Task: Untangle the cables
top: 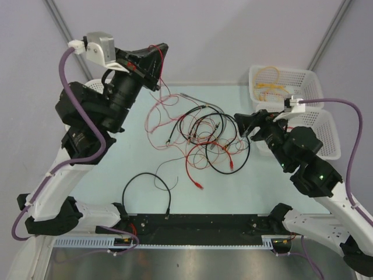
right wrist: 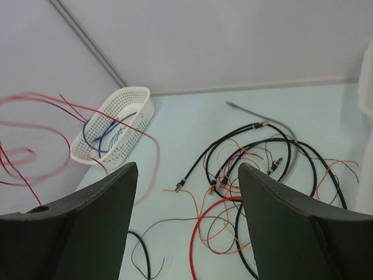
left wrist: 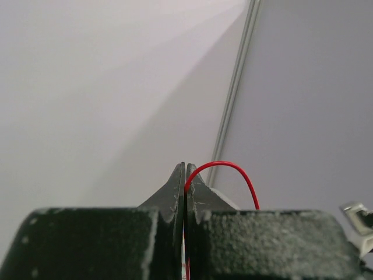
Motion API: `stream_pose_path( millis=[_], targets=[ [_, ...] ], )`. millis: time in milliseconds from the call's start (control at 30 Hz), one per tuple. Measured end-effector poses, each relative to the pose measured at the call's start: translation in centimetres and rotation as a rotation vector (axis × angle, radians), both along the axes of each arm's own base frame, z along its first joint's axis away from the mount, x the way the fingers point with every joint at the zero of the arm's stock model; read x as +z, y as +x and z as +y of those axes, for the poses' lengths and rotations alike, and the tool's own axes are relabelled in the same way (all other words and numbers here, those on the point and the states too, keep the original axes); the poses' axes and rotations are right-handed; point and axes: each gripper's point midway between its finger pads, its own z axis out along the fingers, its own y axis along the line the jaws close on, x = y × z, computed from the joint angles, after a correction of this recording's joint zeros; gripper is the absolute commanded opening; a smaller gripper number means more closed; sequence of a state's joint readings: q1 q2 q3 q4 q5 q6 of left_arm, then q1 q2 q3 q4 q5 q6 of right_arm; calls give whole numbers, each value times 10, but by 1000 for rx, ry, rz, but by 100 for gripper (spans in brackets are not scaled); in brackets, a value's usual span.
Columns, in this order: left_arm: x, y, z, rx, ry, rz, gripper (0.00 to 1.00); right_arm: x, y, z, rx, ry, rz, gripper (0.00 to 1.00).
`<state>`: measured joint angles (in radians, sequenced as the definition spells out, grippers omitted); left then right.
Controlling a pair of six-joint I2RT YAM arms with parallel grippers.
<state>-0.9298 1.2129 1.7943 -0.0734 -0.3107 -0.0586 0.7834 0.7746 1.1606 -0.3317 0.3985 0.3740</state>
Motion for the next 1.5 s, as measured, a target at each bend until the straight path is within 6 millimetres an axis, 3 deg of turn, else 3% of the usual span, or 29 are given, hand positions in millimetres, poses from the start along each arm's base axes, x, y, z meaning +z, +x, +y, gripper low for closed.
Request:
stream_pose_path(
  millis=[100, 167, 433, 633, 1000, 1500],
  targets=[
    [21, -3, 4, 2, -4, -12, 0, -18, 3, 12, 39, -27, 25, 73],
    [22, -1, 0, -4, 10, -5, 0, -22, 4, 22, 75, -31, 27, 72],
    [-17, 11, -26, -38, 143, 77, 0, -7, 7, 73, 246, 16, -38, 70],
    [-26, 9, -31, -61, 178, 94, 0, -2, 0, 110, 386, 50, -64, 66],
    [-33, 6, -36, -93, 197, 105, 0, 2, -32, 137, 517, 63, -80, 59],
    [-38, 2, -35, -106, 200, 112, 0, -9, -41, 163, 601, 49, -63, 53]
  ],
)
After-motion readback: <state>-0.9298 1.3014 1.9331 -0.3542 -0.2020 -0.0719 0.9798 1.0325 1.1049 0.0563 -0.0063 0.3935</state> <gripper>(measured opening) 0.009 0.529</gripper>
